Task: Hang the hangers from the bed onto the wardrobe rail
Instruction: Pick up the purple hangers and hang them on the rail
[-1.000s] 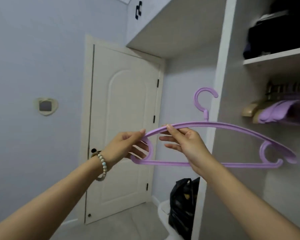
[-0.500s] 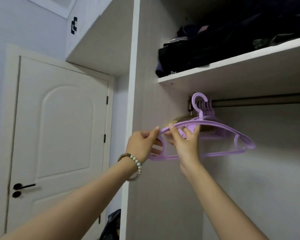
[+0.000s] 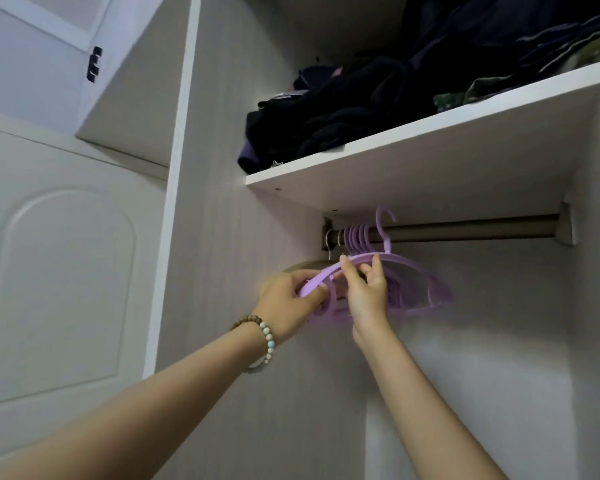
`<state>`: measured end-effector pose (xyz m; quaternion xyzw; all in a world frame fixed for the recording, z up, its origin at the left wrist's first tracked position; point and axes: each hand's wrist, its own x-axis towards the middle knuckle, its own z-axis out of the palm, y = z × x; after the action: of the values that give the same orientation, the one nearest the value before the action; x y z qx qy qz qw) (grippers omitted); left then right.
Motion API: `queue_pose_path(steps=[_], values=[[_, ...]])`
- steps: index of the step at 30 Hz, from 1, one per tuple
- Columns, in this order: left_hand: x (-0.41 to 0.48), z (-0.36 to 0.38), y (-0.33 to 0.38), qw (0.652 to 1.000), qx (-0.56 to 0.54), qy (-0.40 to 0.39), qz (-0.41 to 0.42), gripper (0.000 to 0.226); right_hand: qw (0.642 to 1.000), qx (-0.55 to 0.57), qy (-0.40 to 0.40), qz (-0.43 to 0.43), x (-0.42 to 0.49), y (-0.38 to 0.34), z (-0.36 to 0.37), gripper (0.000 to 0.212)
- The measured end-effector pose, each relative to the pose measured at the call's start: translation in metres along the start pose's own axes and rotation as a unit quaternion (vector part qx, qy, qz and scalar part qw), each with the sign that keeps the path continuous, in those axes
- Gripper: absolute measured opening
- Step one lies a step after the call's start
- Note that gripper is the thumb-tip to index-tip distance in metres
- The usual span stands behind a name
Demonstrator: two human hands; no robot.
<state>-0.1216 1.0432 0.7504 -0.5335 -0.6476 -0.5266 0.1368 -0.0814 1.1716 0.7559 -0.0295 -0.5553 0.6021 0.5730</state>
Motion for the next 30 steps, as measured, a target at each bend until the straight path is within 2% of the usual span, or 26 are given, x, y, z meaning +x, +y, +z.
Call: queue_pose_path(steps=[3,9,12,16,18,21,24,30], values=[[0.020,0.012,-0.006,0.999,0.049,-0.009,0.001,0.041,1.000,-0.007,0.009,0.008,0.028,0.006,-0.010,0.078],[0.043,0.033,-0.007,0.996,0.092,-0.014,0.015,0.024,0.998,-0.033,-0.006,0.060,0.068,0.021,-0.025,0.073],[0.046,0.039,-0.017,0.990,0.139,-0.006,0.019,0.038,0.994,-0.040,-0.041,0.089,0.075,0.030,-0.030,0.062],[0.041,0.036,-0.026,0.987,0.157,0.002,0.012,0.036,0.991,-0.062,-0.050,0.108,0.071,0.035,-0.032,0.071],[0.036,0.031,-0.031,0.990,0.142,-0.010,0.008,0.037,0.992,-0.072,-0.035,0.095,0.065,0.033,-0.031,0.073],[0.028,0.019,-0.039,0.996,0.092,-0.019,-0.011,0.052,0.993,-0.100,-0.024,0.056,0.048,0.025,-0.026,0.071],[0.020,0.000,-0.040,0.998,0.042,-0.011,-0.037,0.033,0.991,-0.137,-0.004,-0.013,0.028,0.015,-0.015,0.069],[0.001,-0.070,-0.041,0.994,0.099,0.042,-0.031,0.040,0.981,-0.155,-0.052,-0.107,-0.021,-0.010,0.026,0.058]])
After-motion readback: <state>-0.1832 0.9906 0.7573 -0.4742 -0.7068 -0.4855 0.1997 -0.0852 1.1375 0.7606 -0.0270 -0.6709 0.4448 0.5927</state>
